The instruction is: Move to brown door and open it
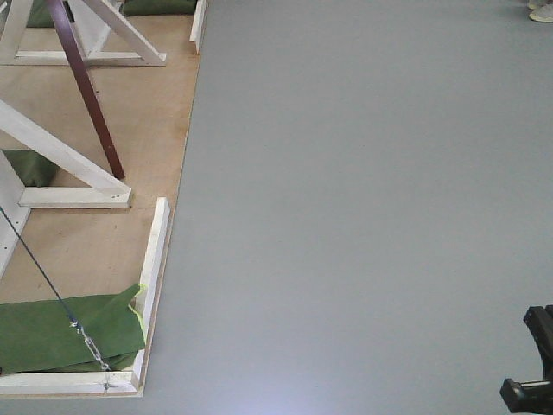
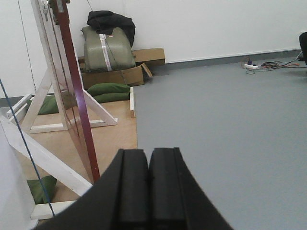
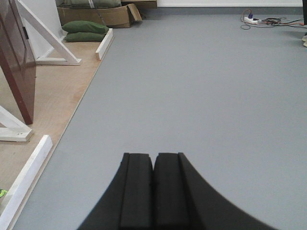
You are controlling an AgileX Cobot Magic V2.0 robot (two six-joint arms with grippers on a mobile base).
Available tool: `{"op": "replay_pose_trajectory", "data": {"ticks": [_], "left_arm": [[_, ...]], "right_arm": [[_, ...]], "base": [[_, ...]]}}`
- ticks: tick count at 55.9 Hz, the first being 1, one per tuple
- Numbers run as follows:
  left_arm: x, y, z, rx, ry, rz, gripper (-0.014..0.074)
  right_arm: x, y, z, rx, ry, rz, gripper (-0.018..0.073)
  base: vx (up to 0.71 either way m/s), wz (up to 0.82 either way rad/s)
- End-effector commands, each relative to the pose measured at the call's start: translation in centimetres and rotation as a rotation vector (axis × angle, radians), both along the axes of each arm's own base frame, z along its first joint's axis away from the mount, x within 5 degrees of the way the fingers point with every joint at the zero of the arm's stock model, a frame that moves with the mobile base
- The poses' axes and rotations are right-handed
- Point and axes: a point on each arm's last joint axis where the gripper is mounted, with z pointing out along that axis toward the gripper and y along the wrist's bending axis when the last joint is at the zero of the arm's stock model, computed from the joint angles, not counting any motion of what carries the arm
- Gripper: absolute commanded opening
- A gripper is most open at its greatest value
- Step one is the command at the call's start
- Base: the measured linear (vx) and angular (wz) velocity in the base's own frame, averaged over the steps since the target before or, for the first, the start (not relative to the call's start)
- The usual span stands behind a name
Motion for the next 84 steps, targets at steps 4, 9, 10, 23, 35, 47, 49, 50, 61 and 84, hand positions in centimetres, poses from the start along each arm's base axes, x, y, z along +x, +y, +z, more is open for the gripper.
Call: {"op": "replay_pose_trajectory", "data": {"ticks": [4, 9, 10, 23, 35, 47, 49, 50, 61, 84], "left_arm": [[-0.16, 0.02, 1.44, -0.011, -0.114, 0.002, -0.0003], [-0.16, 0.02, 1.44, -0.011, -0.114, 0.002, -0.0003], [-0.16, 0.02, 1.44, -0.011, -0.114, 0.002, -0.0003], [-0.16, 0.02, 1.44, -0.011, -0.114, 0.002, -0.0003], [-0.16, 0.02, 1.44, -0.011, -0.114, 0.002, -0.0003], [-0.16, 0.02, 1.44, -0.011, -0.114, 0.002, -0.0003], [-0.16, 0.02, 1.44, -0.011, -0.114, 0.002, -0.0003], [-0.16, 0.02, 1.44, -0.011, -0.114, 0.002, -0.0003], [-0.16, 0.02, 1.44, -0.011, -0.114, 0.002, -0.0003], [-0.16, 0.02, 1.44, -0.011, -0.114, 0.002, -0.0003]], "right_arm": [[0.18, -0.06, 0.62, -0.010, -0.084, -0.005, 0.0000], [0.18, -0.06, 0.62, -0.010, -0.084, -0.005, 0.0000], [0.18, -0.06, 0.62, -0.010, -0.084, -0.005, 0.0000], [0.18, -0.06, 0.62, -0.010, -0.084, -0.005, 0.0000], [0.18, -0.06, 0.62, -0.010, -0.084, -0.005, 0.0000], [0.17, -0.06, 0.59, -0.010, -0.080, -0.005, 0.0000], [0.17, -0.06, 0.59, -0.010, -0.080, -0.005, 0.0000], [0.17, -0.06, 0.59, -0.010, -0.080, -0.005, 0.0000], [0.17, -0.06, 0.59, -0.010, -0.080, -0.005, 0.0000], [0.17, -0.06, 0.59, -0.010, -0.080, -0.005, 0.0000]], "base": [[0.00, 0.00], [0.00, 0.00], [0.00, 0.00], [0.00, 0.00], [0.00, 0.00], [0.00, 0.00], [0.00, 0.00], [0.00, 0.00], [0.00, 0.00], [0.06, 0.02]]}}
